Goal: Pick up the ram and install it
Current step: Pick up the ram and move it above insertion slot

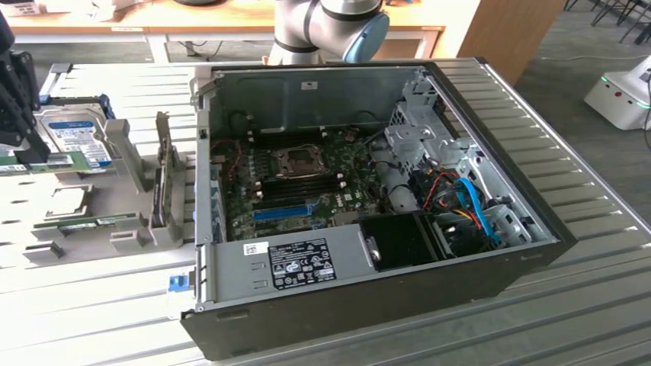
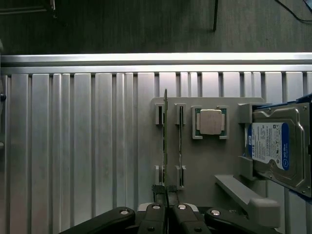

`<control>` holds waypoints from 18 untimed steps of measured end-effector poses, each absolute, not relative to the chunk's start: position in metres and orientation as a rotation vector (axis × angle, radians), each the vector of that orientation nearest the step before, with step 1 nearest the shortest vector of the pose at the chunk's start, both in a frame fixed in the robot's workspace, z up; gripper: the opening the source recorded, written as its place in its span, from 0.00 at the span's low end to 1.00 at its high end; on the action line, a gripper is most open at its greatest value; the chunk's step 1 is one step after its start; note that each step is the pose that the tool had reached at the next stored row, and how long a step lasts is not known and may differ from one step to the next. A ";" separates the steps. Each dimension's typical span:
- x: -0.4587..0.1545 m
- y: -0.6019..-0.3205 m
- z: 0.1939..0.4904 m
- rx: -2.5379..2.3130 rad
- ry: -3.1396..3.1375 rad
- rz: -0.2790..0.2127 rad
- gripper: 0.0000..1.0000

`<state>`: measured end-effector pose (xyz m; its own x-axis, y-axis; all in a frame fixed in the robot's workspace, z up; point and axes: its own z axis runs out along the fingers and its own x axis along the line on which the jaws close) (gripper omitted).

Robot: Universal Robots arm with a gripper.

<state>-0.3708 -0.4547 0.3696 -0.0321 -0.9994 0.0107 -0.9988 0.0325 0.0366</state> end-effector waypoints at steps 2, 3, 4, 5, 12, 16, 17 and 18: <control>-0.371 -0.455 0.372 2.162 -2.233 -0.029 0.12; -0.371 -0.455 0.373 2.162 -2.233 -0.029 0.12; -0.371 -0.455 0.374 2.162 -2.233 -0.029 0.12; -0.371 -0.455 0.376 2.162 -2.233 -0.029 0.12; -0.371 -0.455 0.383 2.162 -2.233 -0.029 0.12; -0.371 -0.455 0.387 2.162 -2.233 -0.029 0.12; -0.371 -0.455 0.388 2.162 -2.233 -0.029 0.12; -0.371 -0.455 0.389 2.162 -2.233 -0.029 0.12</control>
<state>-0.3708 -0.4548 0.3891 -0.0321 -0.9994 0.0107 -0.9988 0.0325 0.0365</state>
